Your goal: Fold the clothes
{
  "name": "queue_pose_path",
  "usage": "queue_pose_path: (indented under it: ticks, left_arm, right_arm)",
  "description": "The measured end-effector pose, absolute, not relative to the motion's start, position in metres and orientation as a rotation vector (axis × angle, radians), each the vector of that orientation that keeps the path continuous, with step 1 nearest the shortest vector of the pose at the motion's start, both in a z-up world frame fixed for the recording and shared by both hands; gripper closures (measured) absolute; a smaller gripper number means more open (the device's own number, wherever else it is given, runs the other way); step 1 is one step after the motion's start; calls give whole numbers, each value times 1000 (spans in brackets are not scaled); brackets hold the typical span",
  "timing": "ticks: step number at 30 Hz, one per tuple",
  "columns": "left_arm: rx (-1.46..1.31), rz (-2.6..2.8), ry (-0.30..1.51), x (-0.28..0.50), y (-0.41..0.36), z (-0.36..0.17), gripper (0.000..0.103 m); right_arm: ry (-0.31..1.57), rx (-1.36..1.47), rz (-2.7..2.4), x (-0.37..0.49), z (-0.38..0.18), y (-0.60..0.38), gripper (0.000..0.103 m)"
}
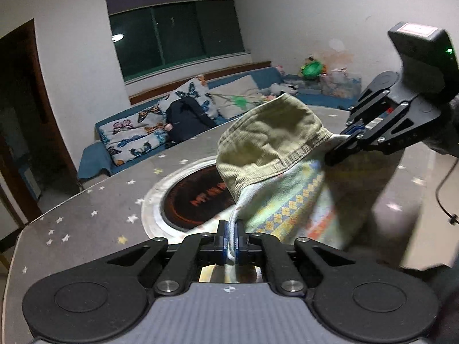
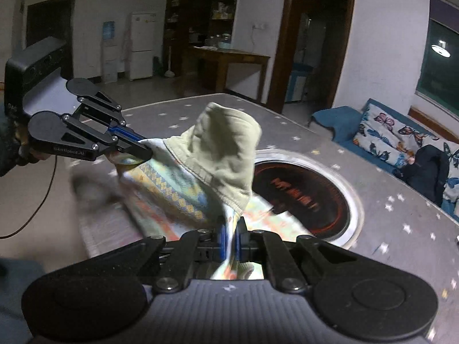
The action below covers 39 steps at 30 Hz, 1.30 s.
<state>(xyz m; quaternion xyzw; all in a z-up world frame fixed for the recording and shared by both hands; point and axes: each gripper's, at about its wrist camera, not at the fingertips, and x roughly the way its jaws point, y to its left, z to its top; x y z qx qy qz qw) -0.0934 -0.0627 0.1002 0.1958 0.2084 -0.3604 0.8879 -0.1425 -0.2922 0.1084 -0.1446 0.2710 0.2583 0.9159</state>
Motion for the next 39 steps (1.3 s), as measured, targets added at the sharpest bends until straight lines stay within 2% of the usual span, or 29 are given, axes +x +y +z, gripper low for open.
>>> queue_pose_path:
  ticks: [9, 15, 16, 18, 19, 21, 25, 39]
  left_arm:
    - [422, -642, 478, 4, -98, 72, 98]
    - [392, -591, 538, 27, -104, 43, 98]
    - [384, -582, 552, 29, -104, 39, 97]
    - [385, -563, 565, 31, -104, 34, 94]
    - [386, -555, 570, 32, -105, 32, 93]
    - [374, -553, 585, 32, -101, 29, 92]
    - [355, -516, 573, 29, -94, 32, 70]
    - [247, -450, 510, 13, -71, 62, 66]
  right_arm:
    - [555, -289, 431, -55, 94, -292, 99]
    - [589, -257, 381, -26, 63, -291, 98]
    - [601, -251, 365, -24, 56, -293, 95]
    - [623, -242, 332, -16, 43, -297, 84]
    - [629, -237, 319, -15, 40, -299, 74]
    - [641, -205, 303, -13, 36, -308, 68]
    - [640, -127, 287, -21, 42, -332, 68]
    - [548, -44, 294, -52, 47, -327, 69]
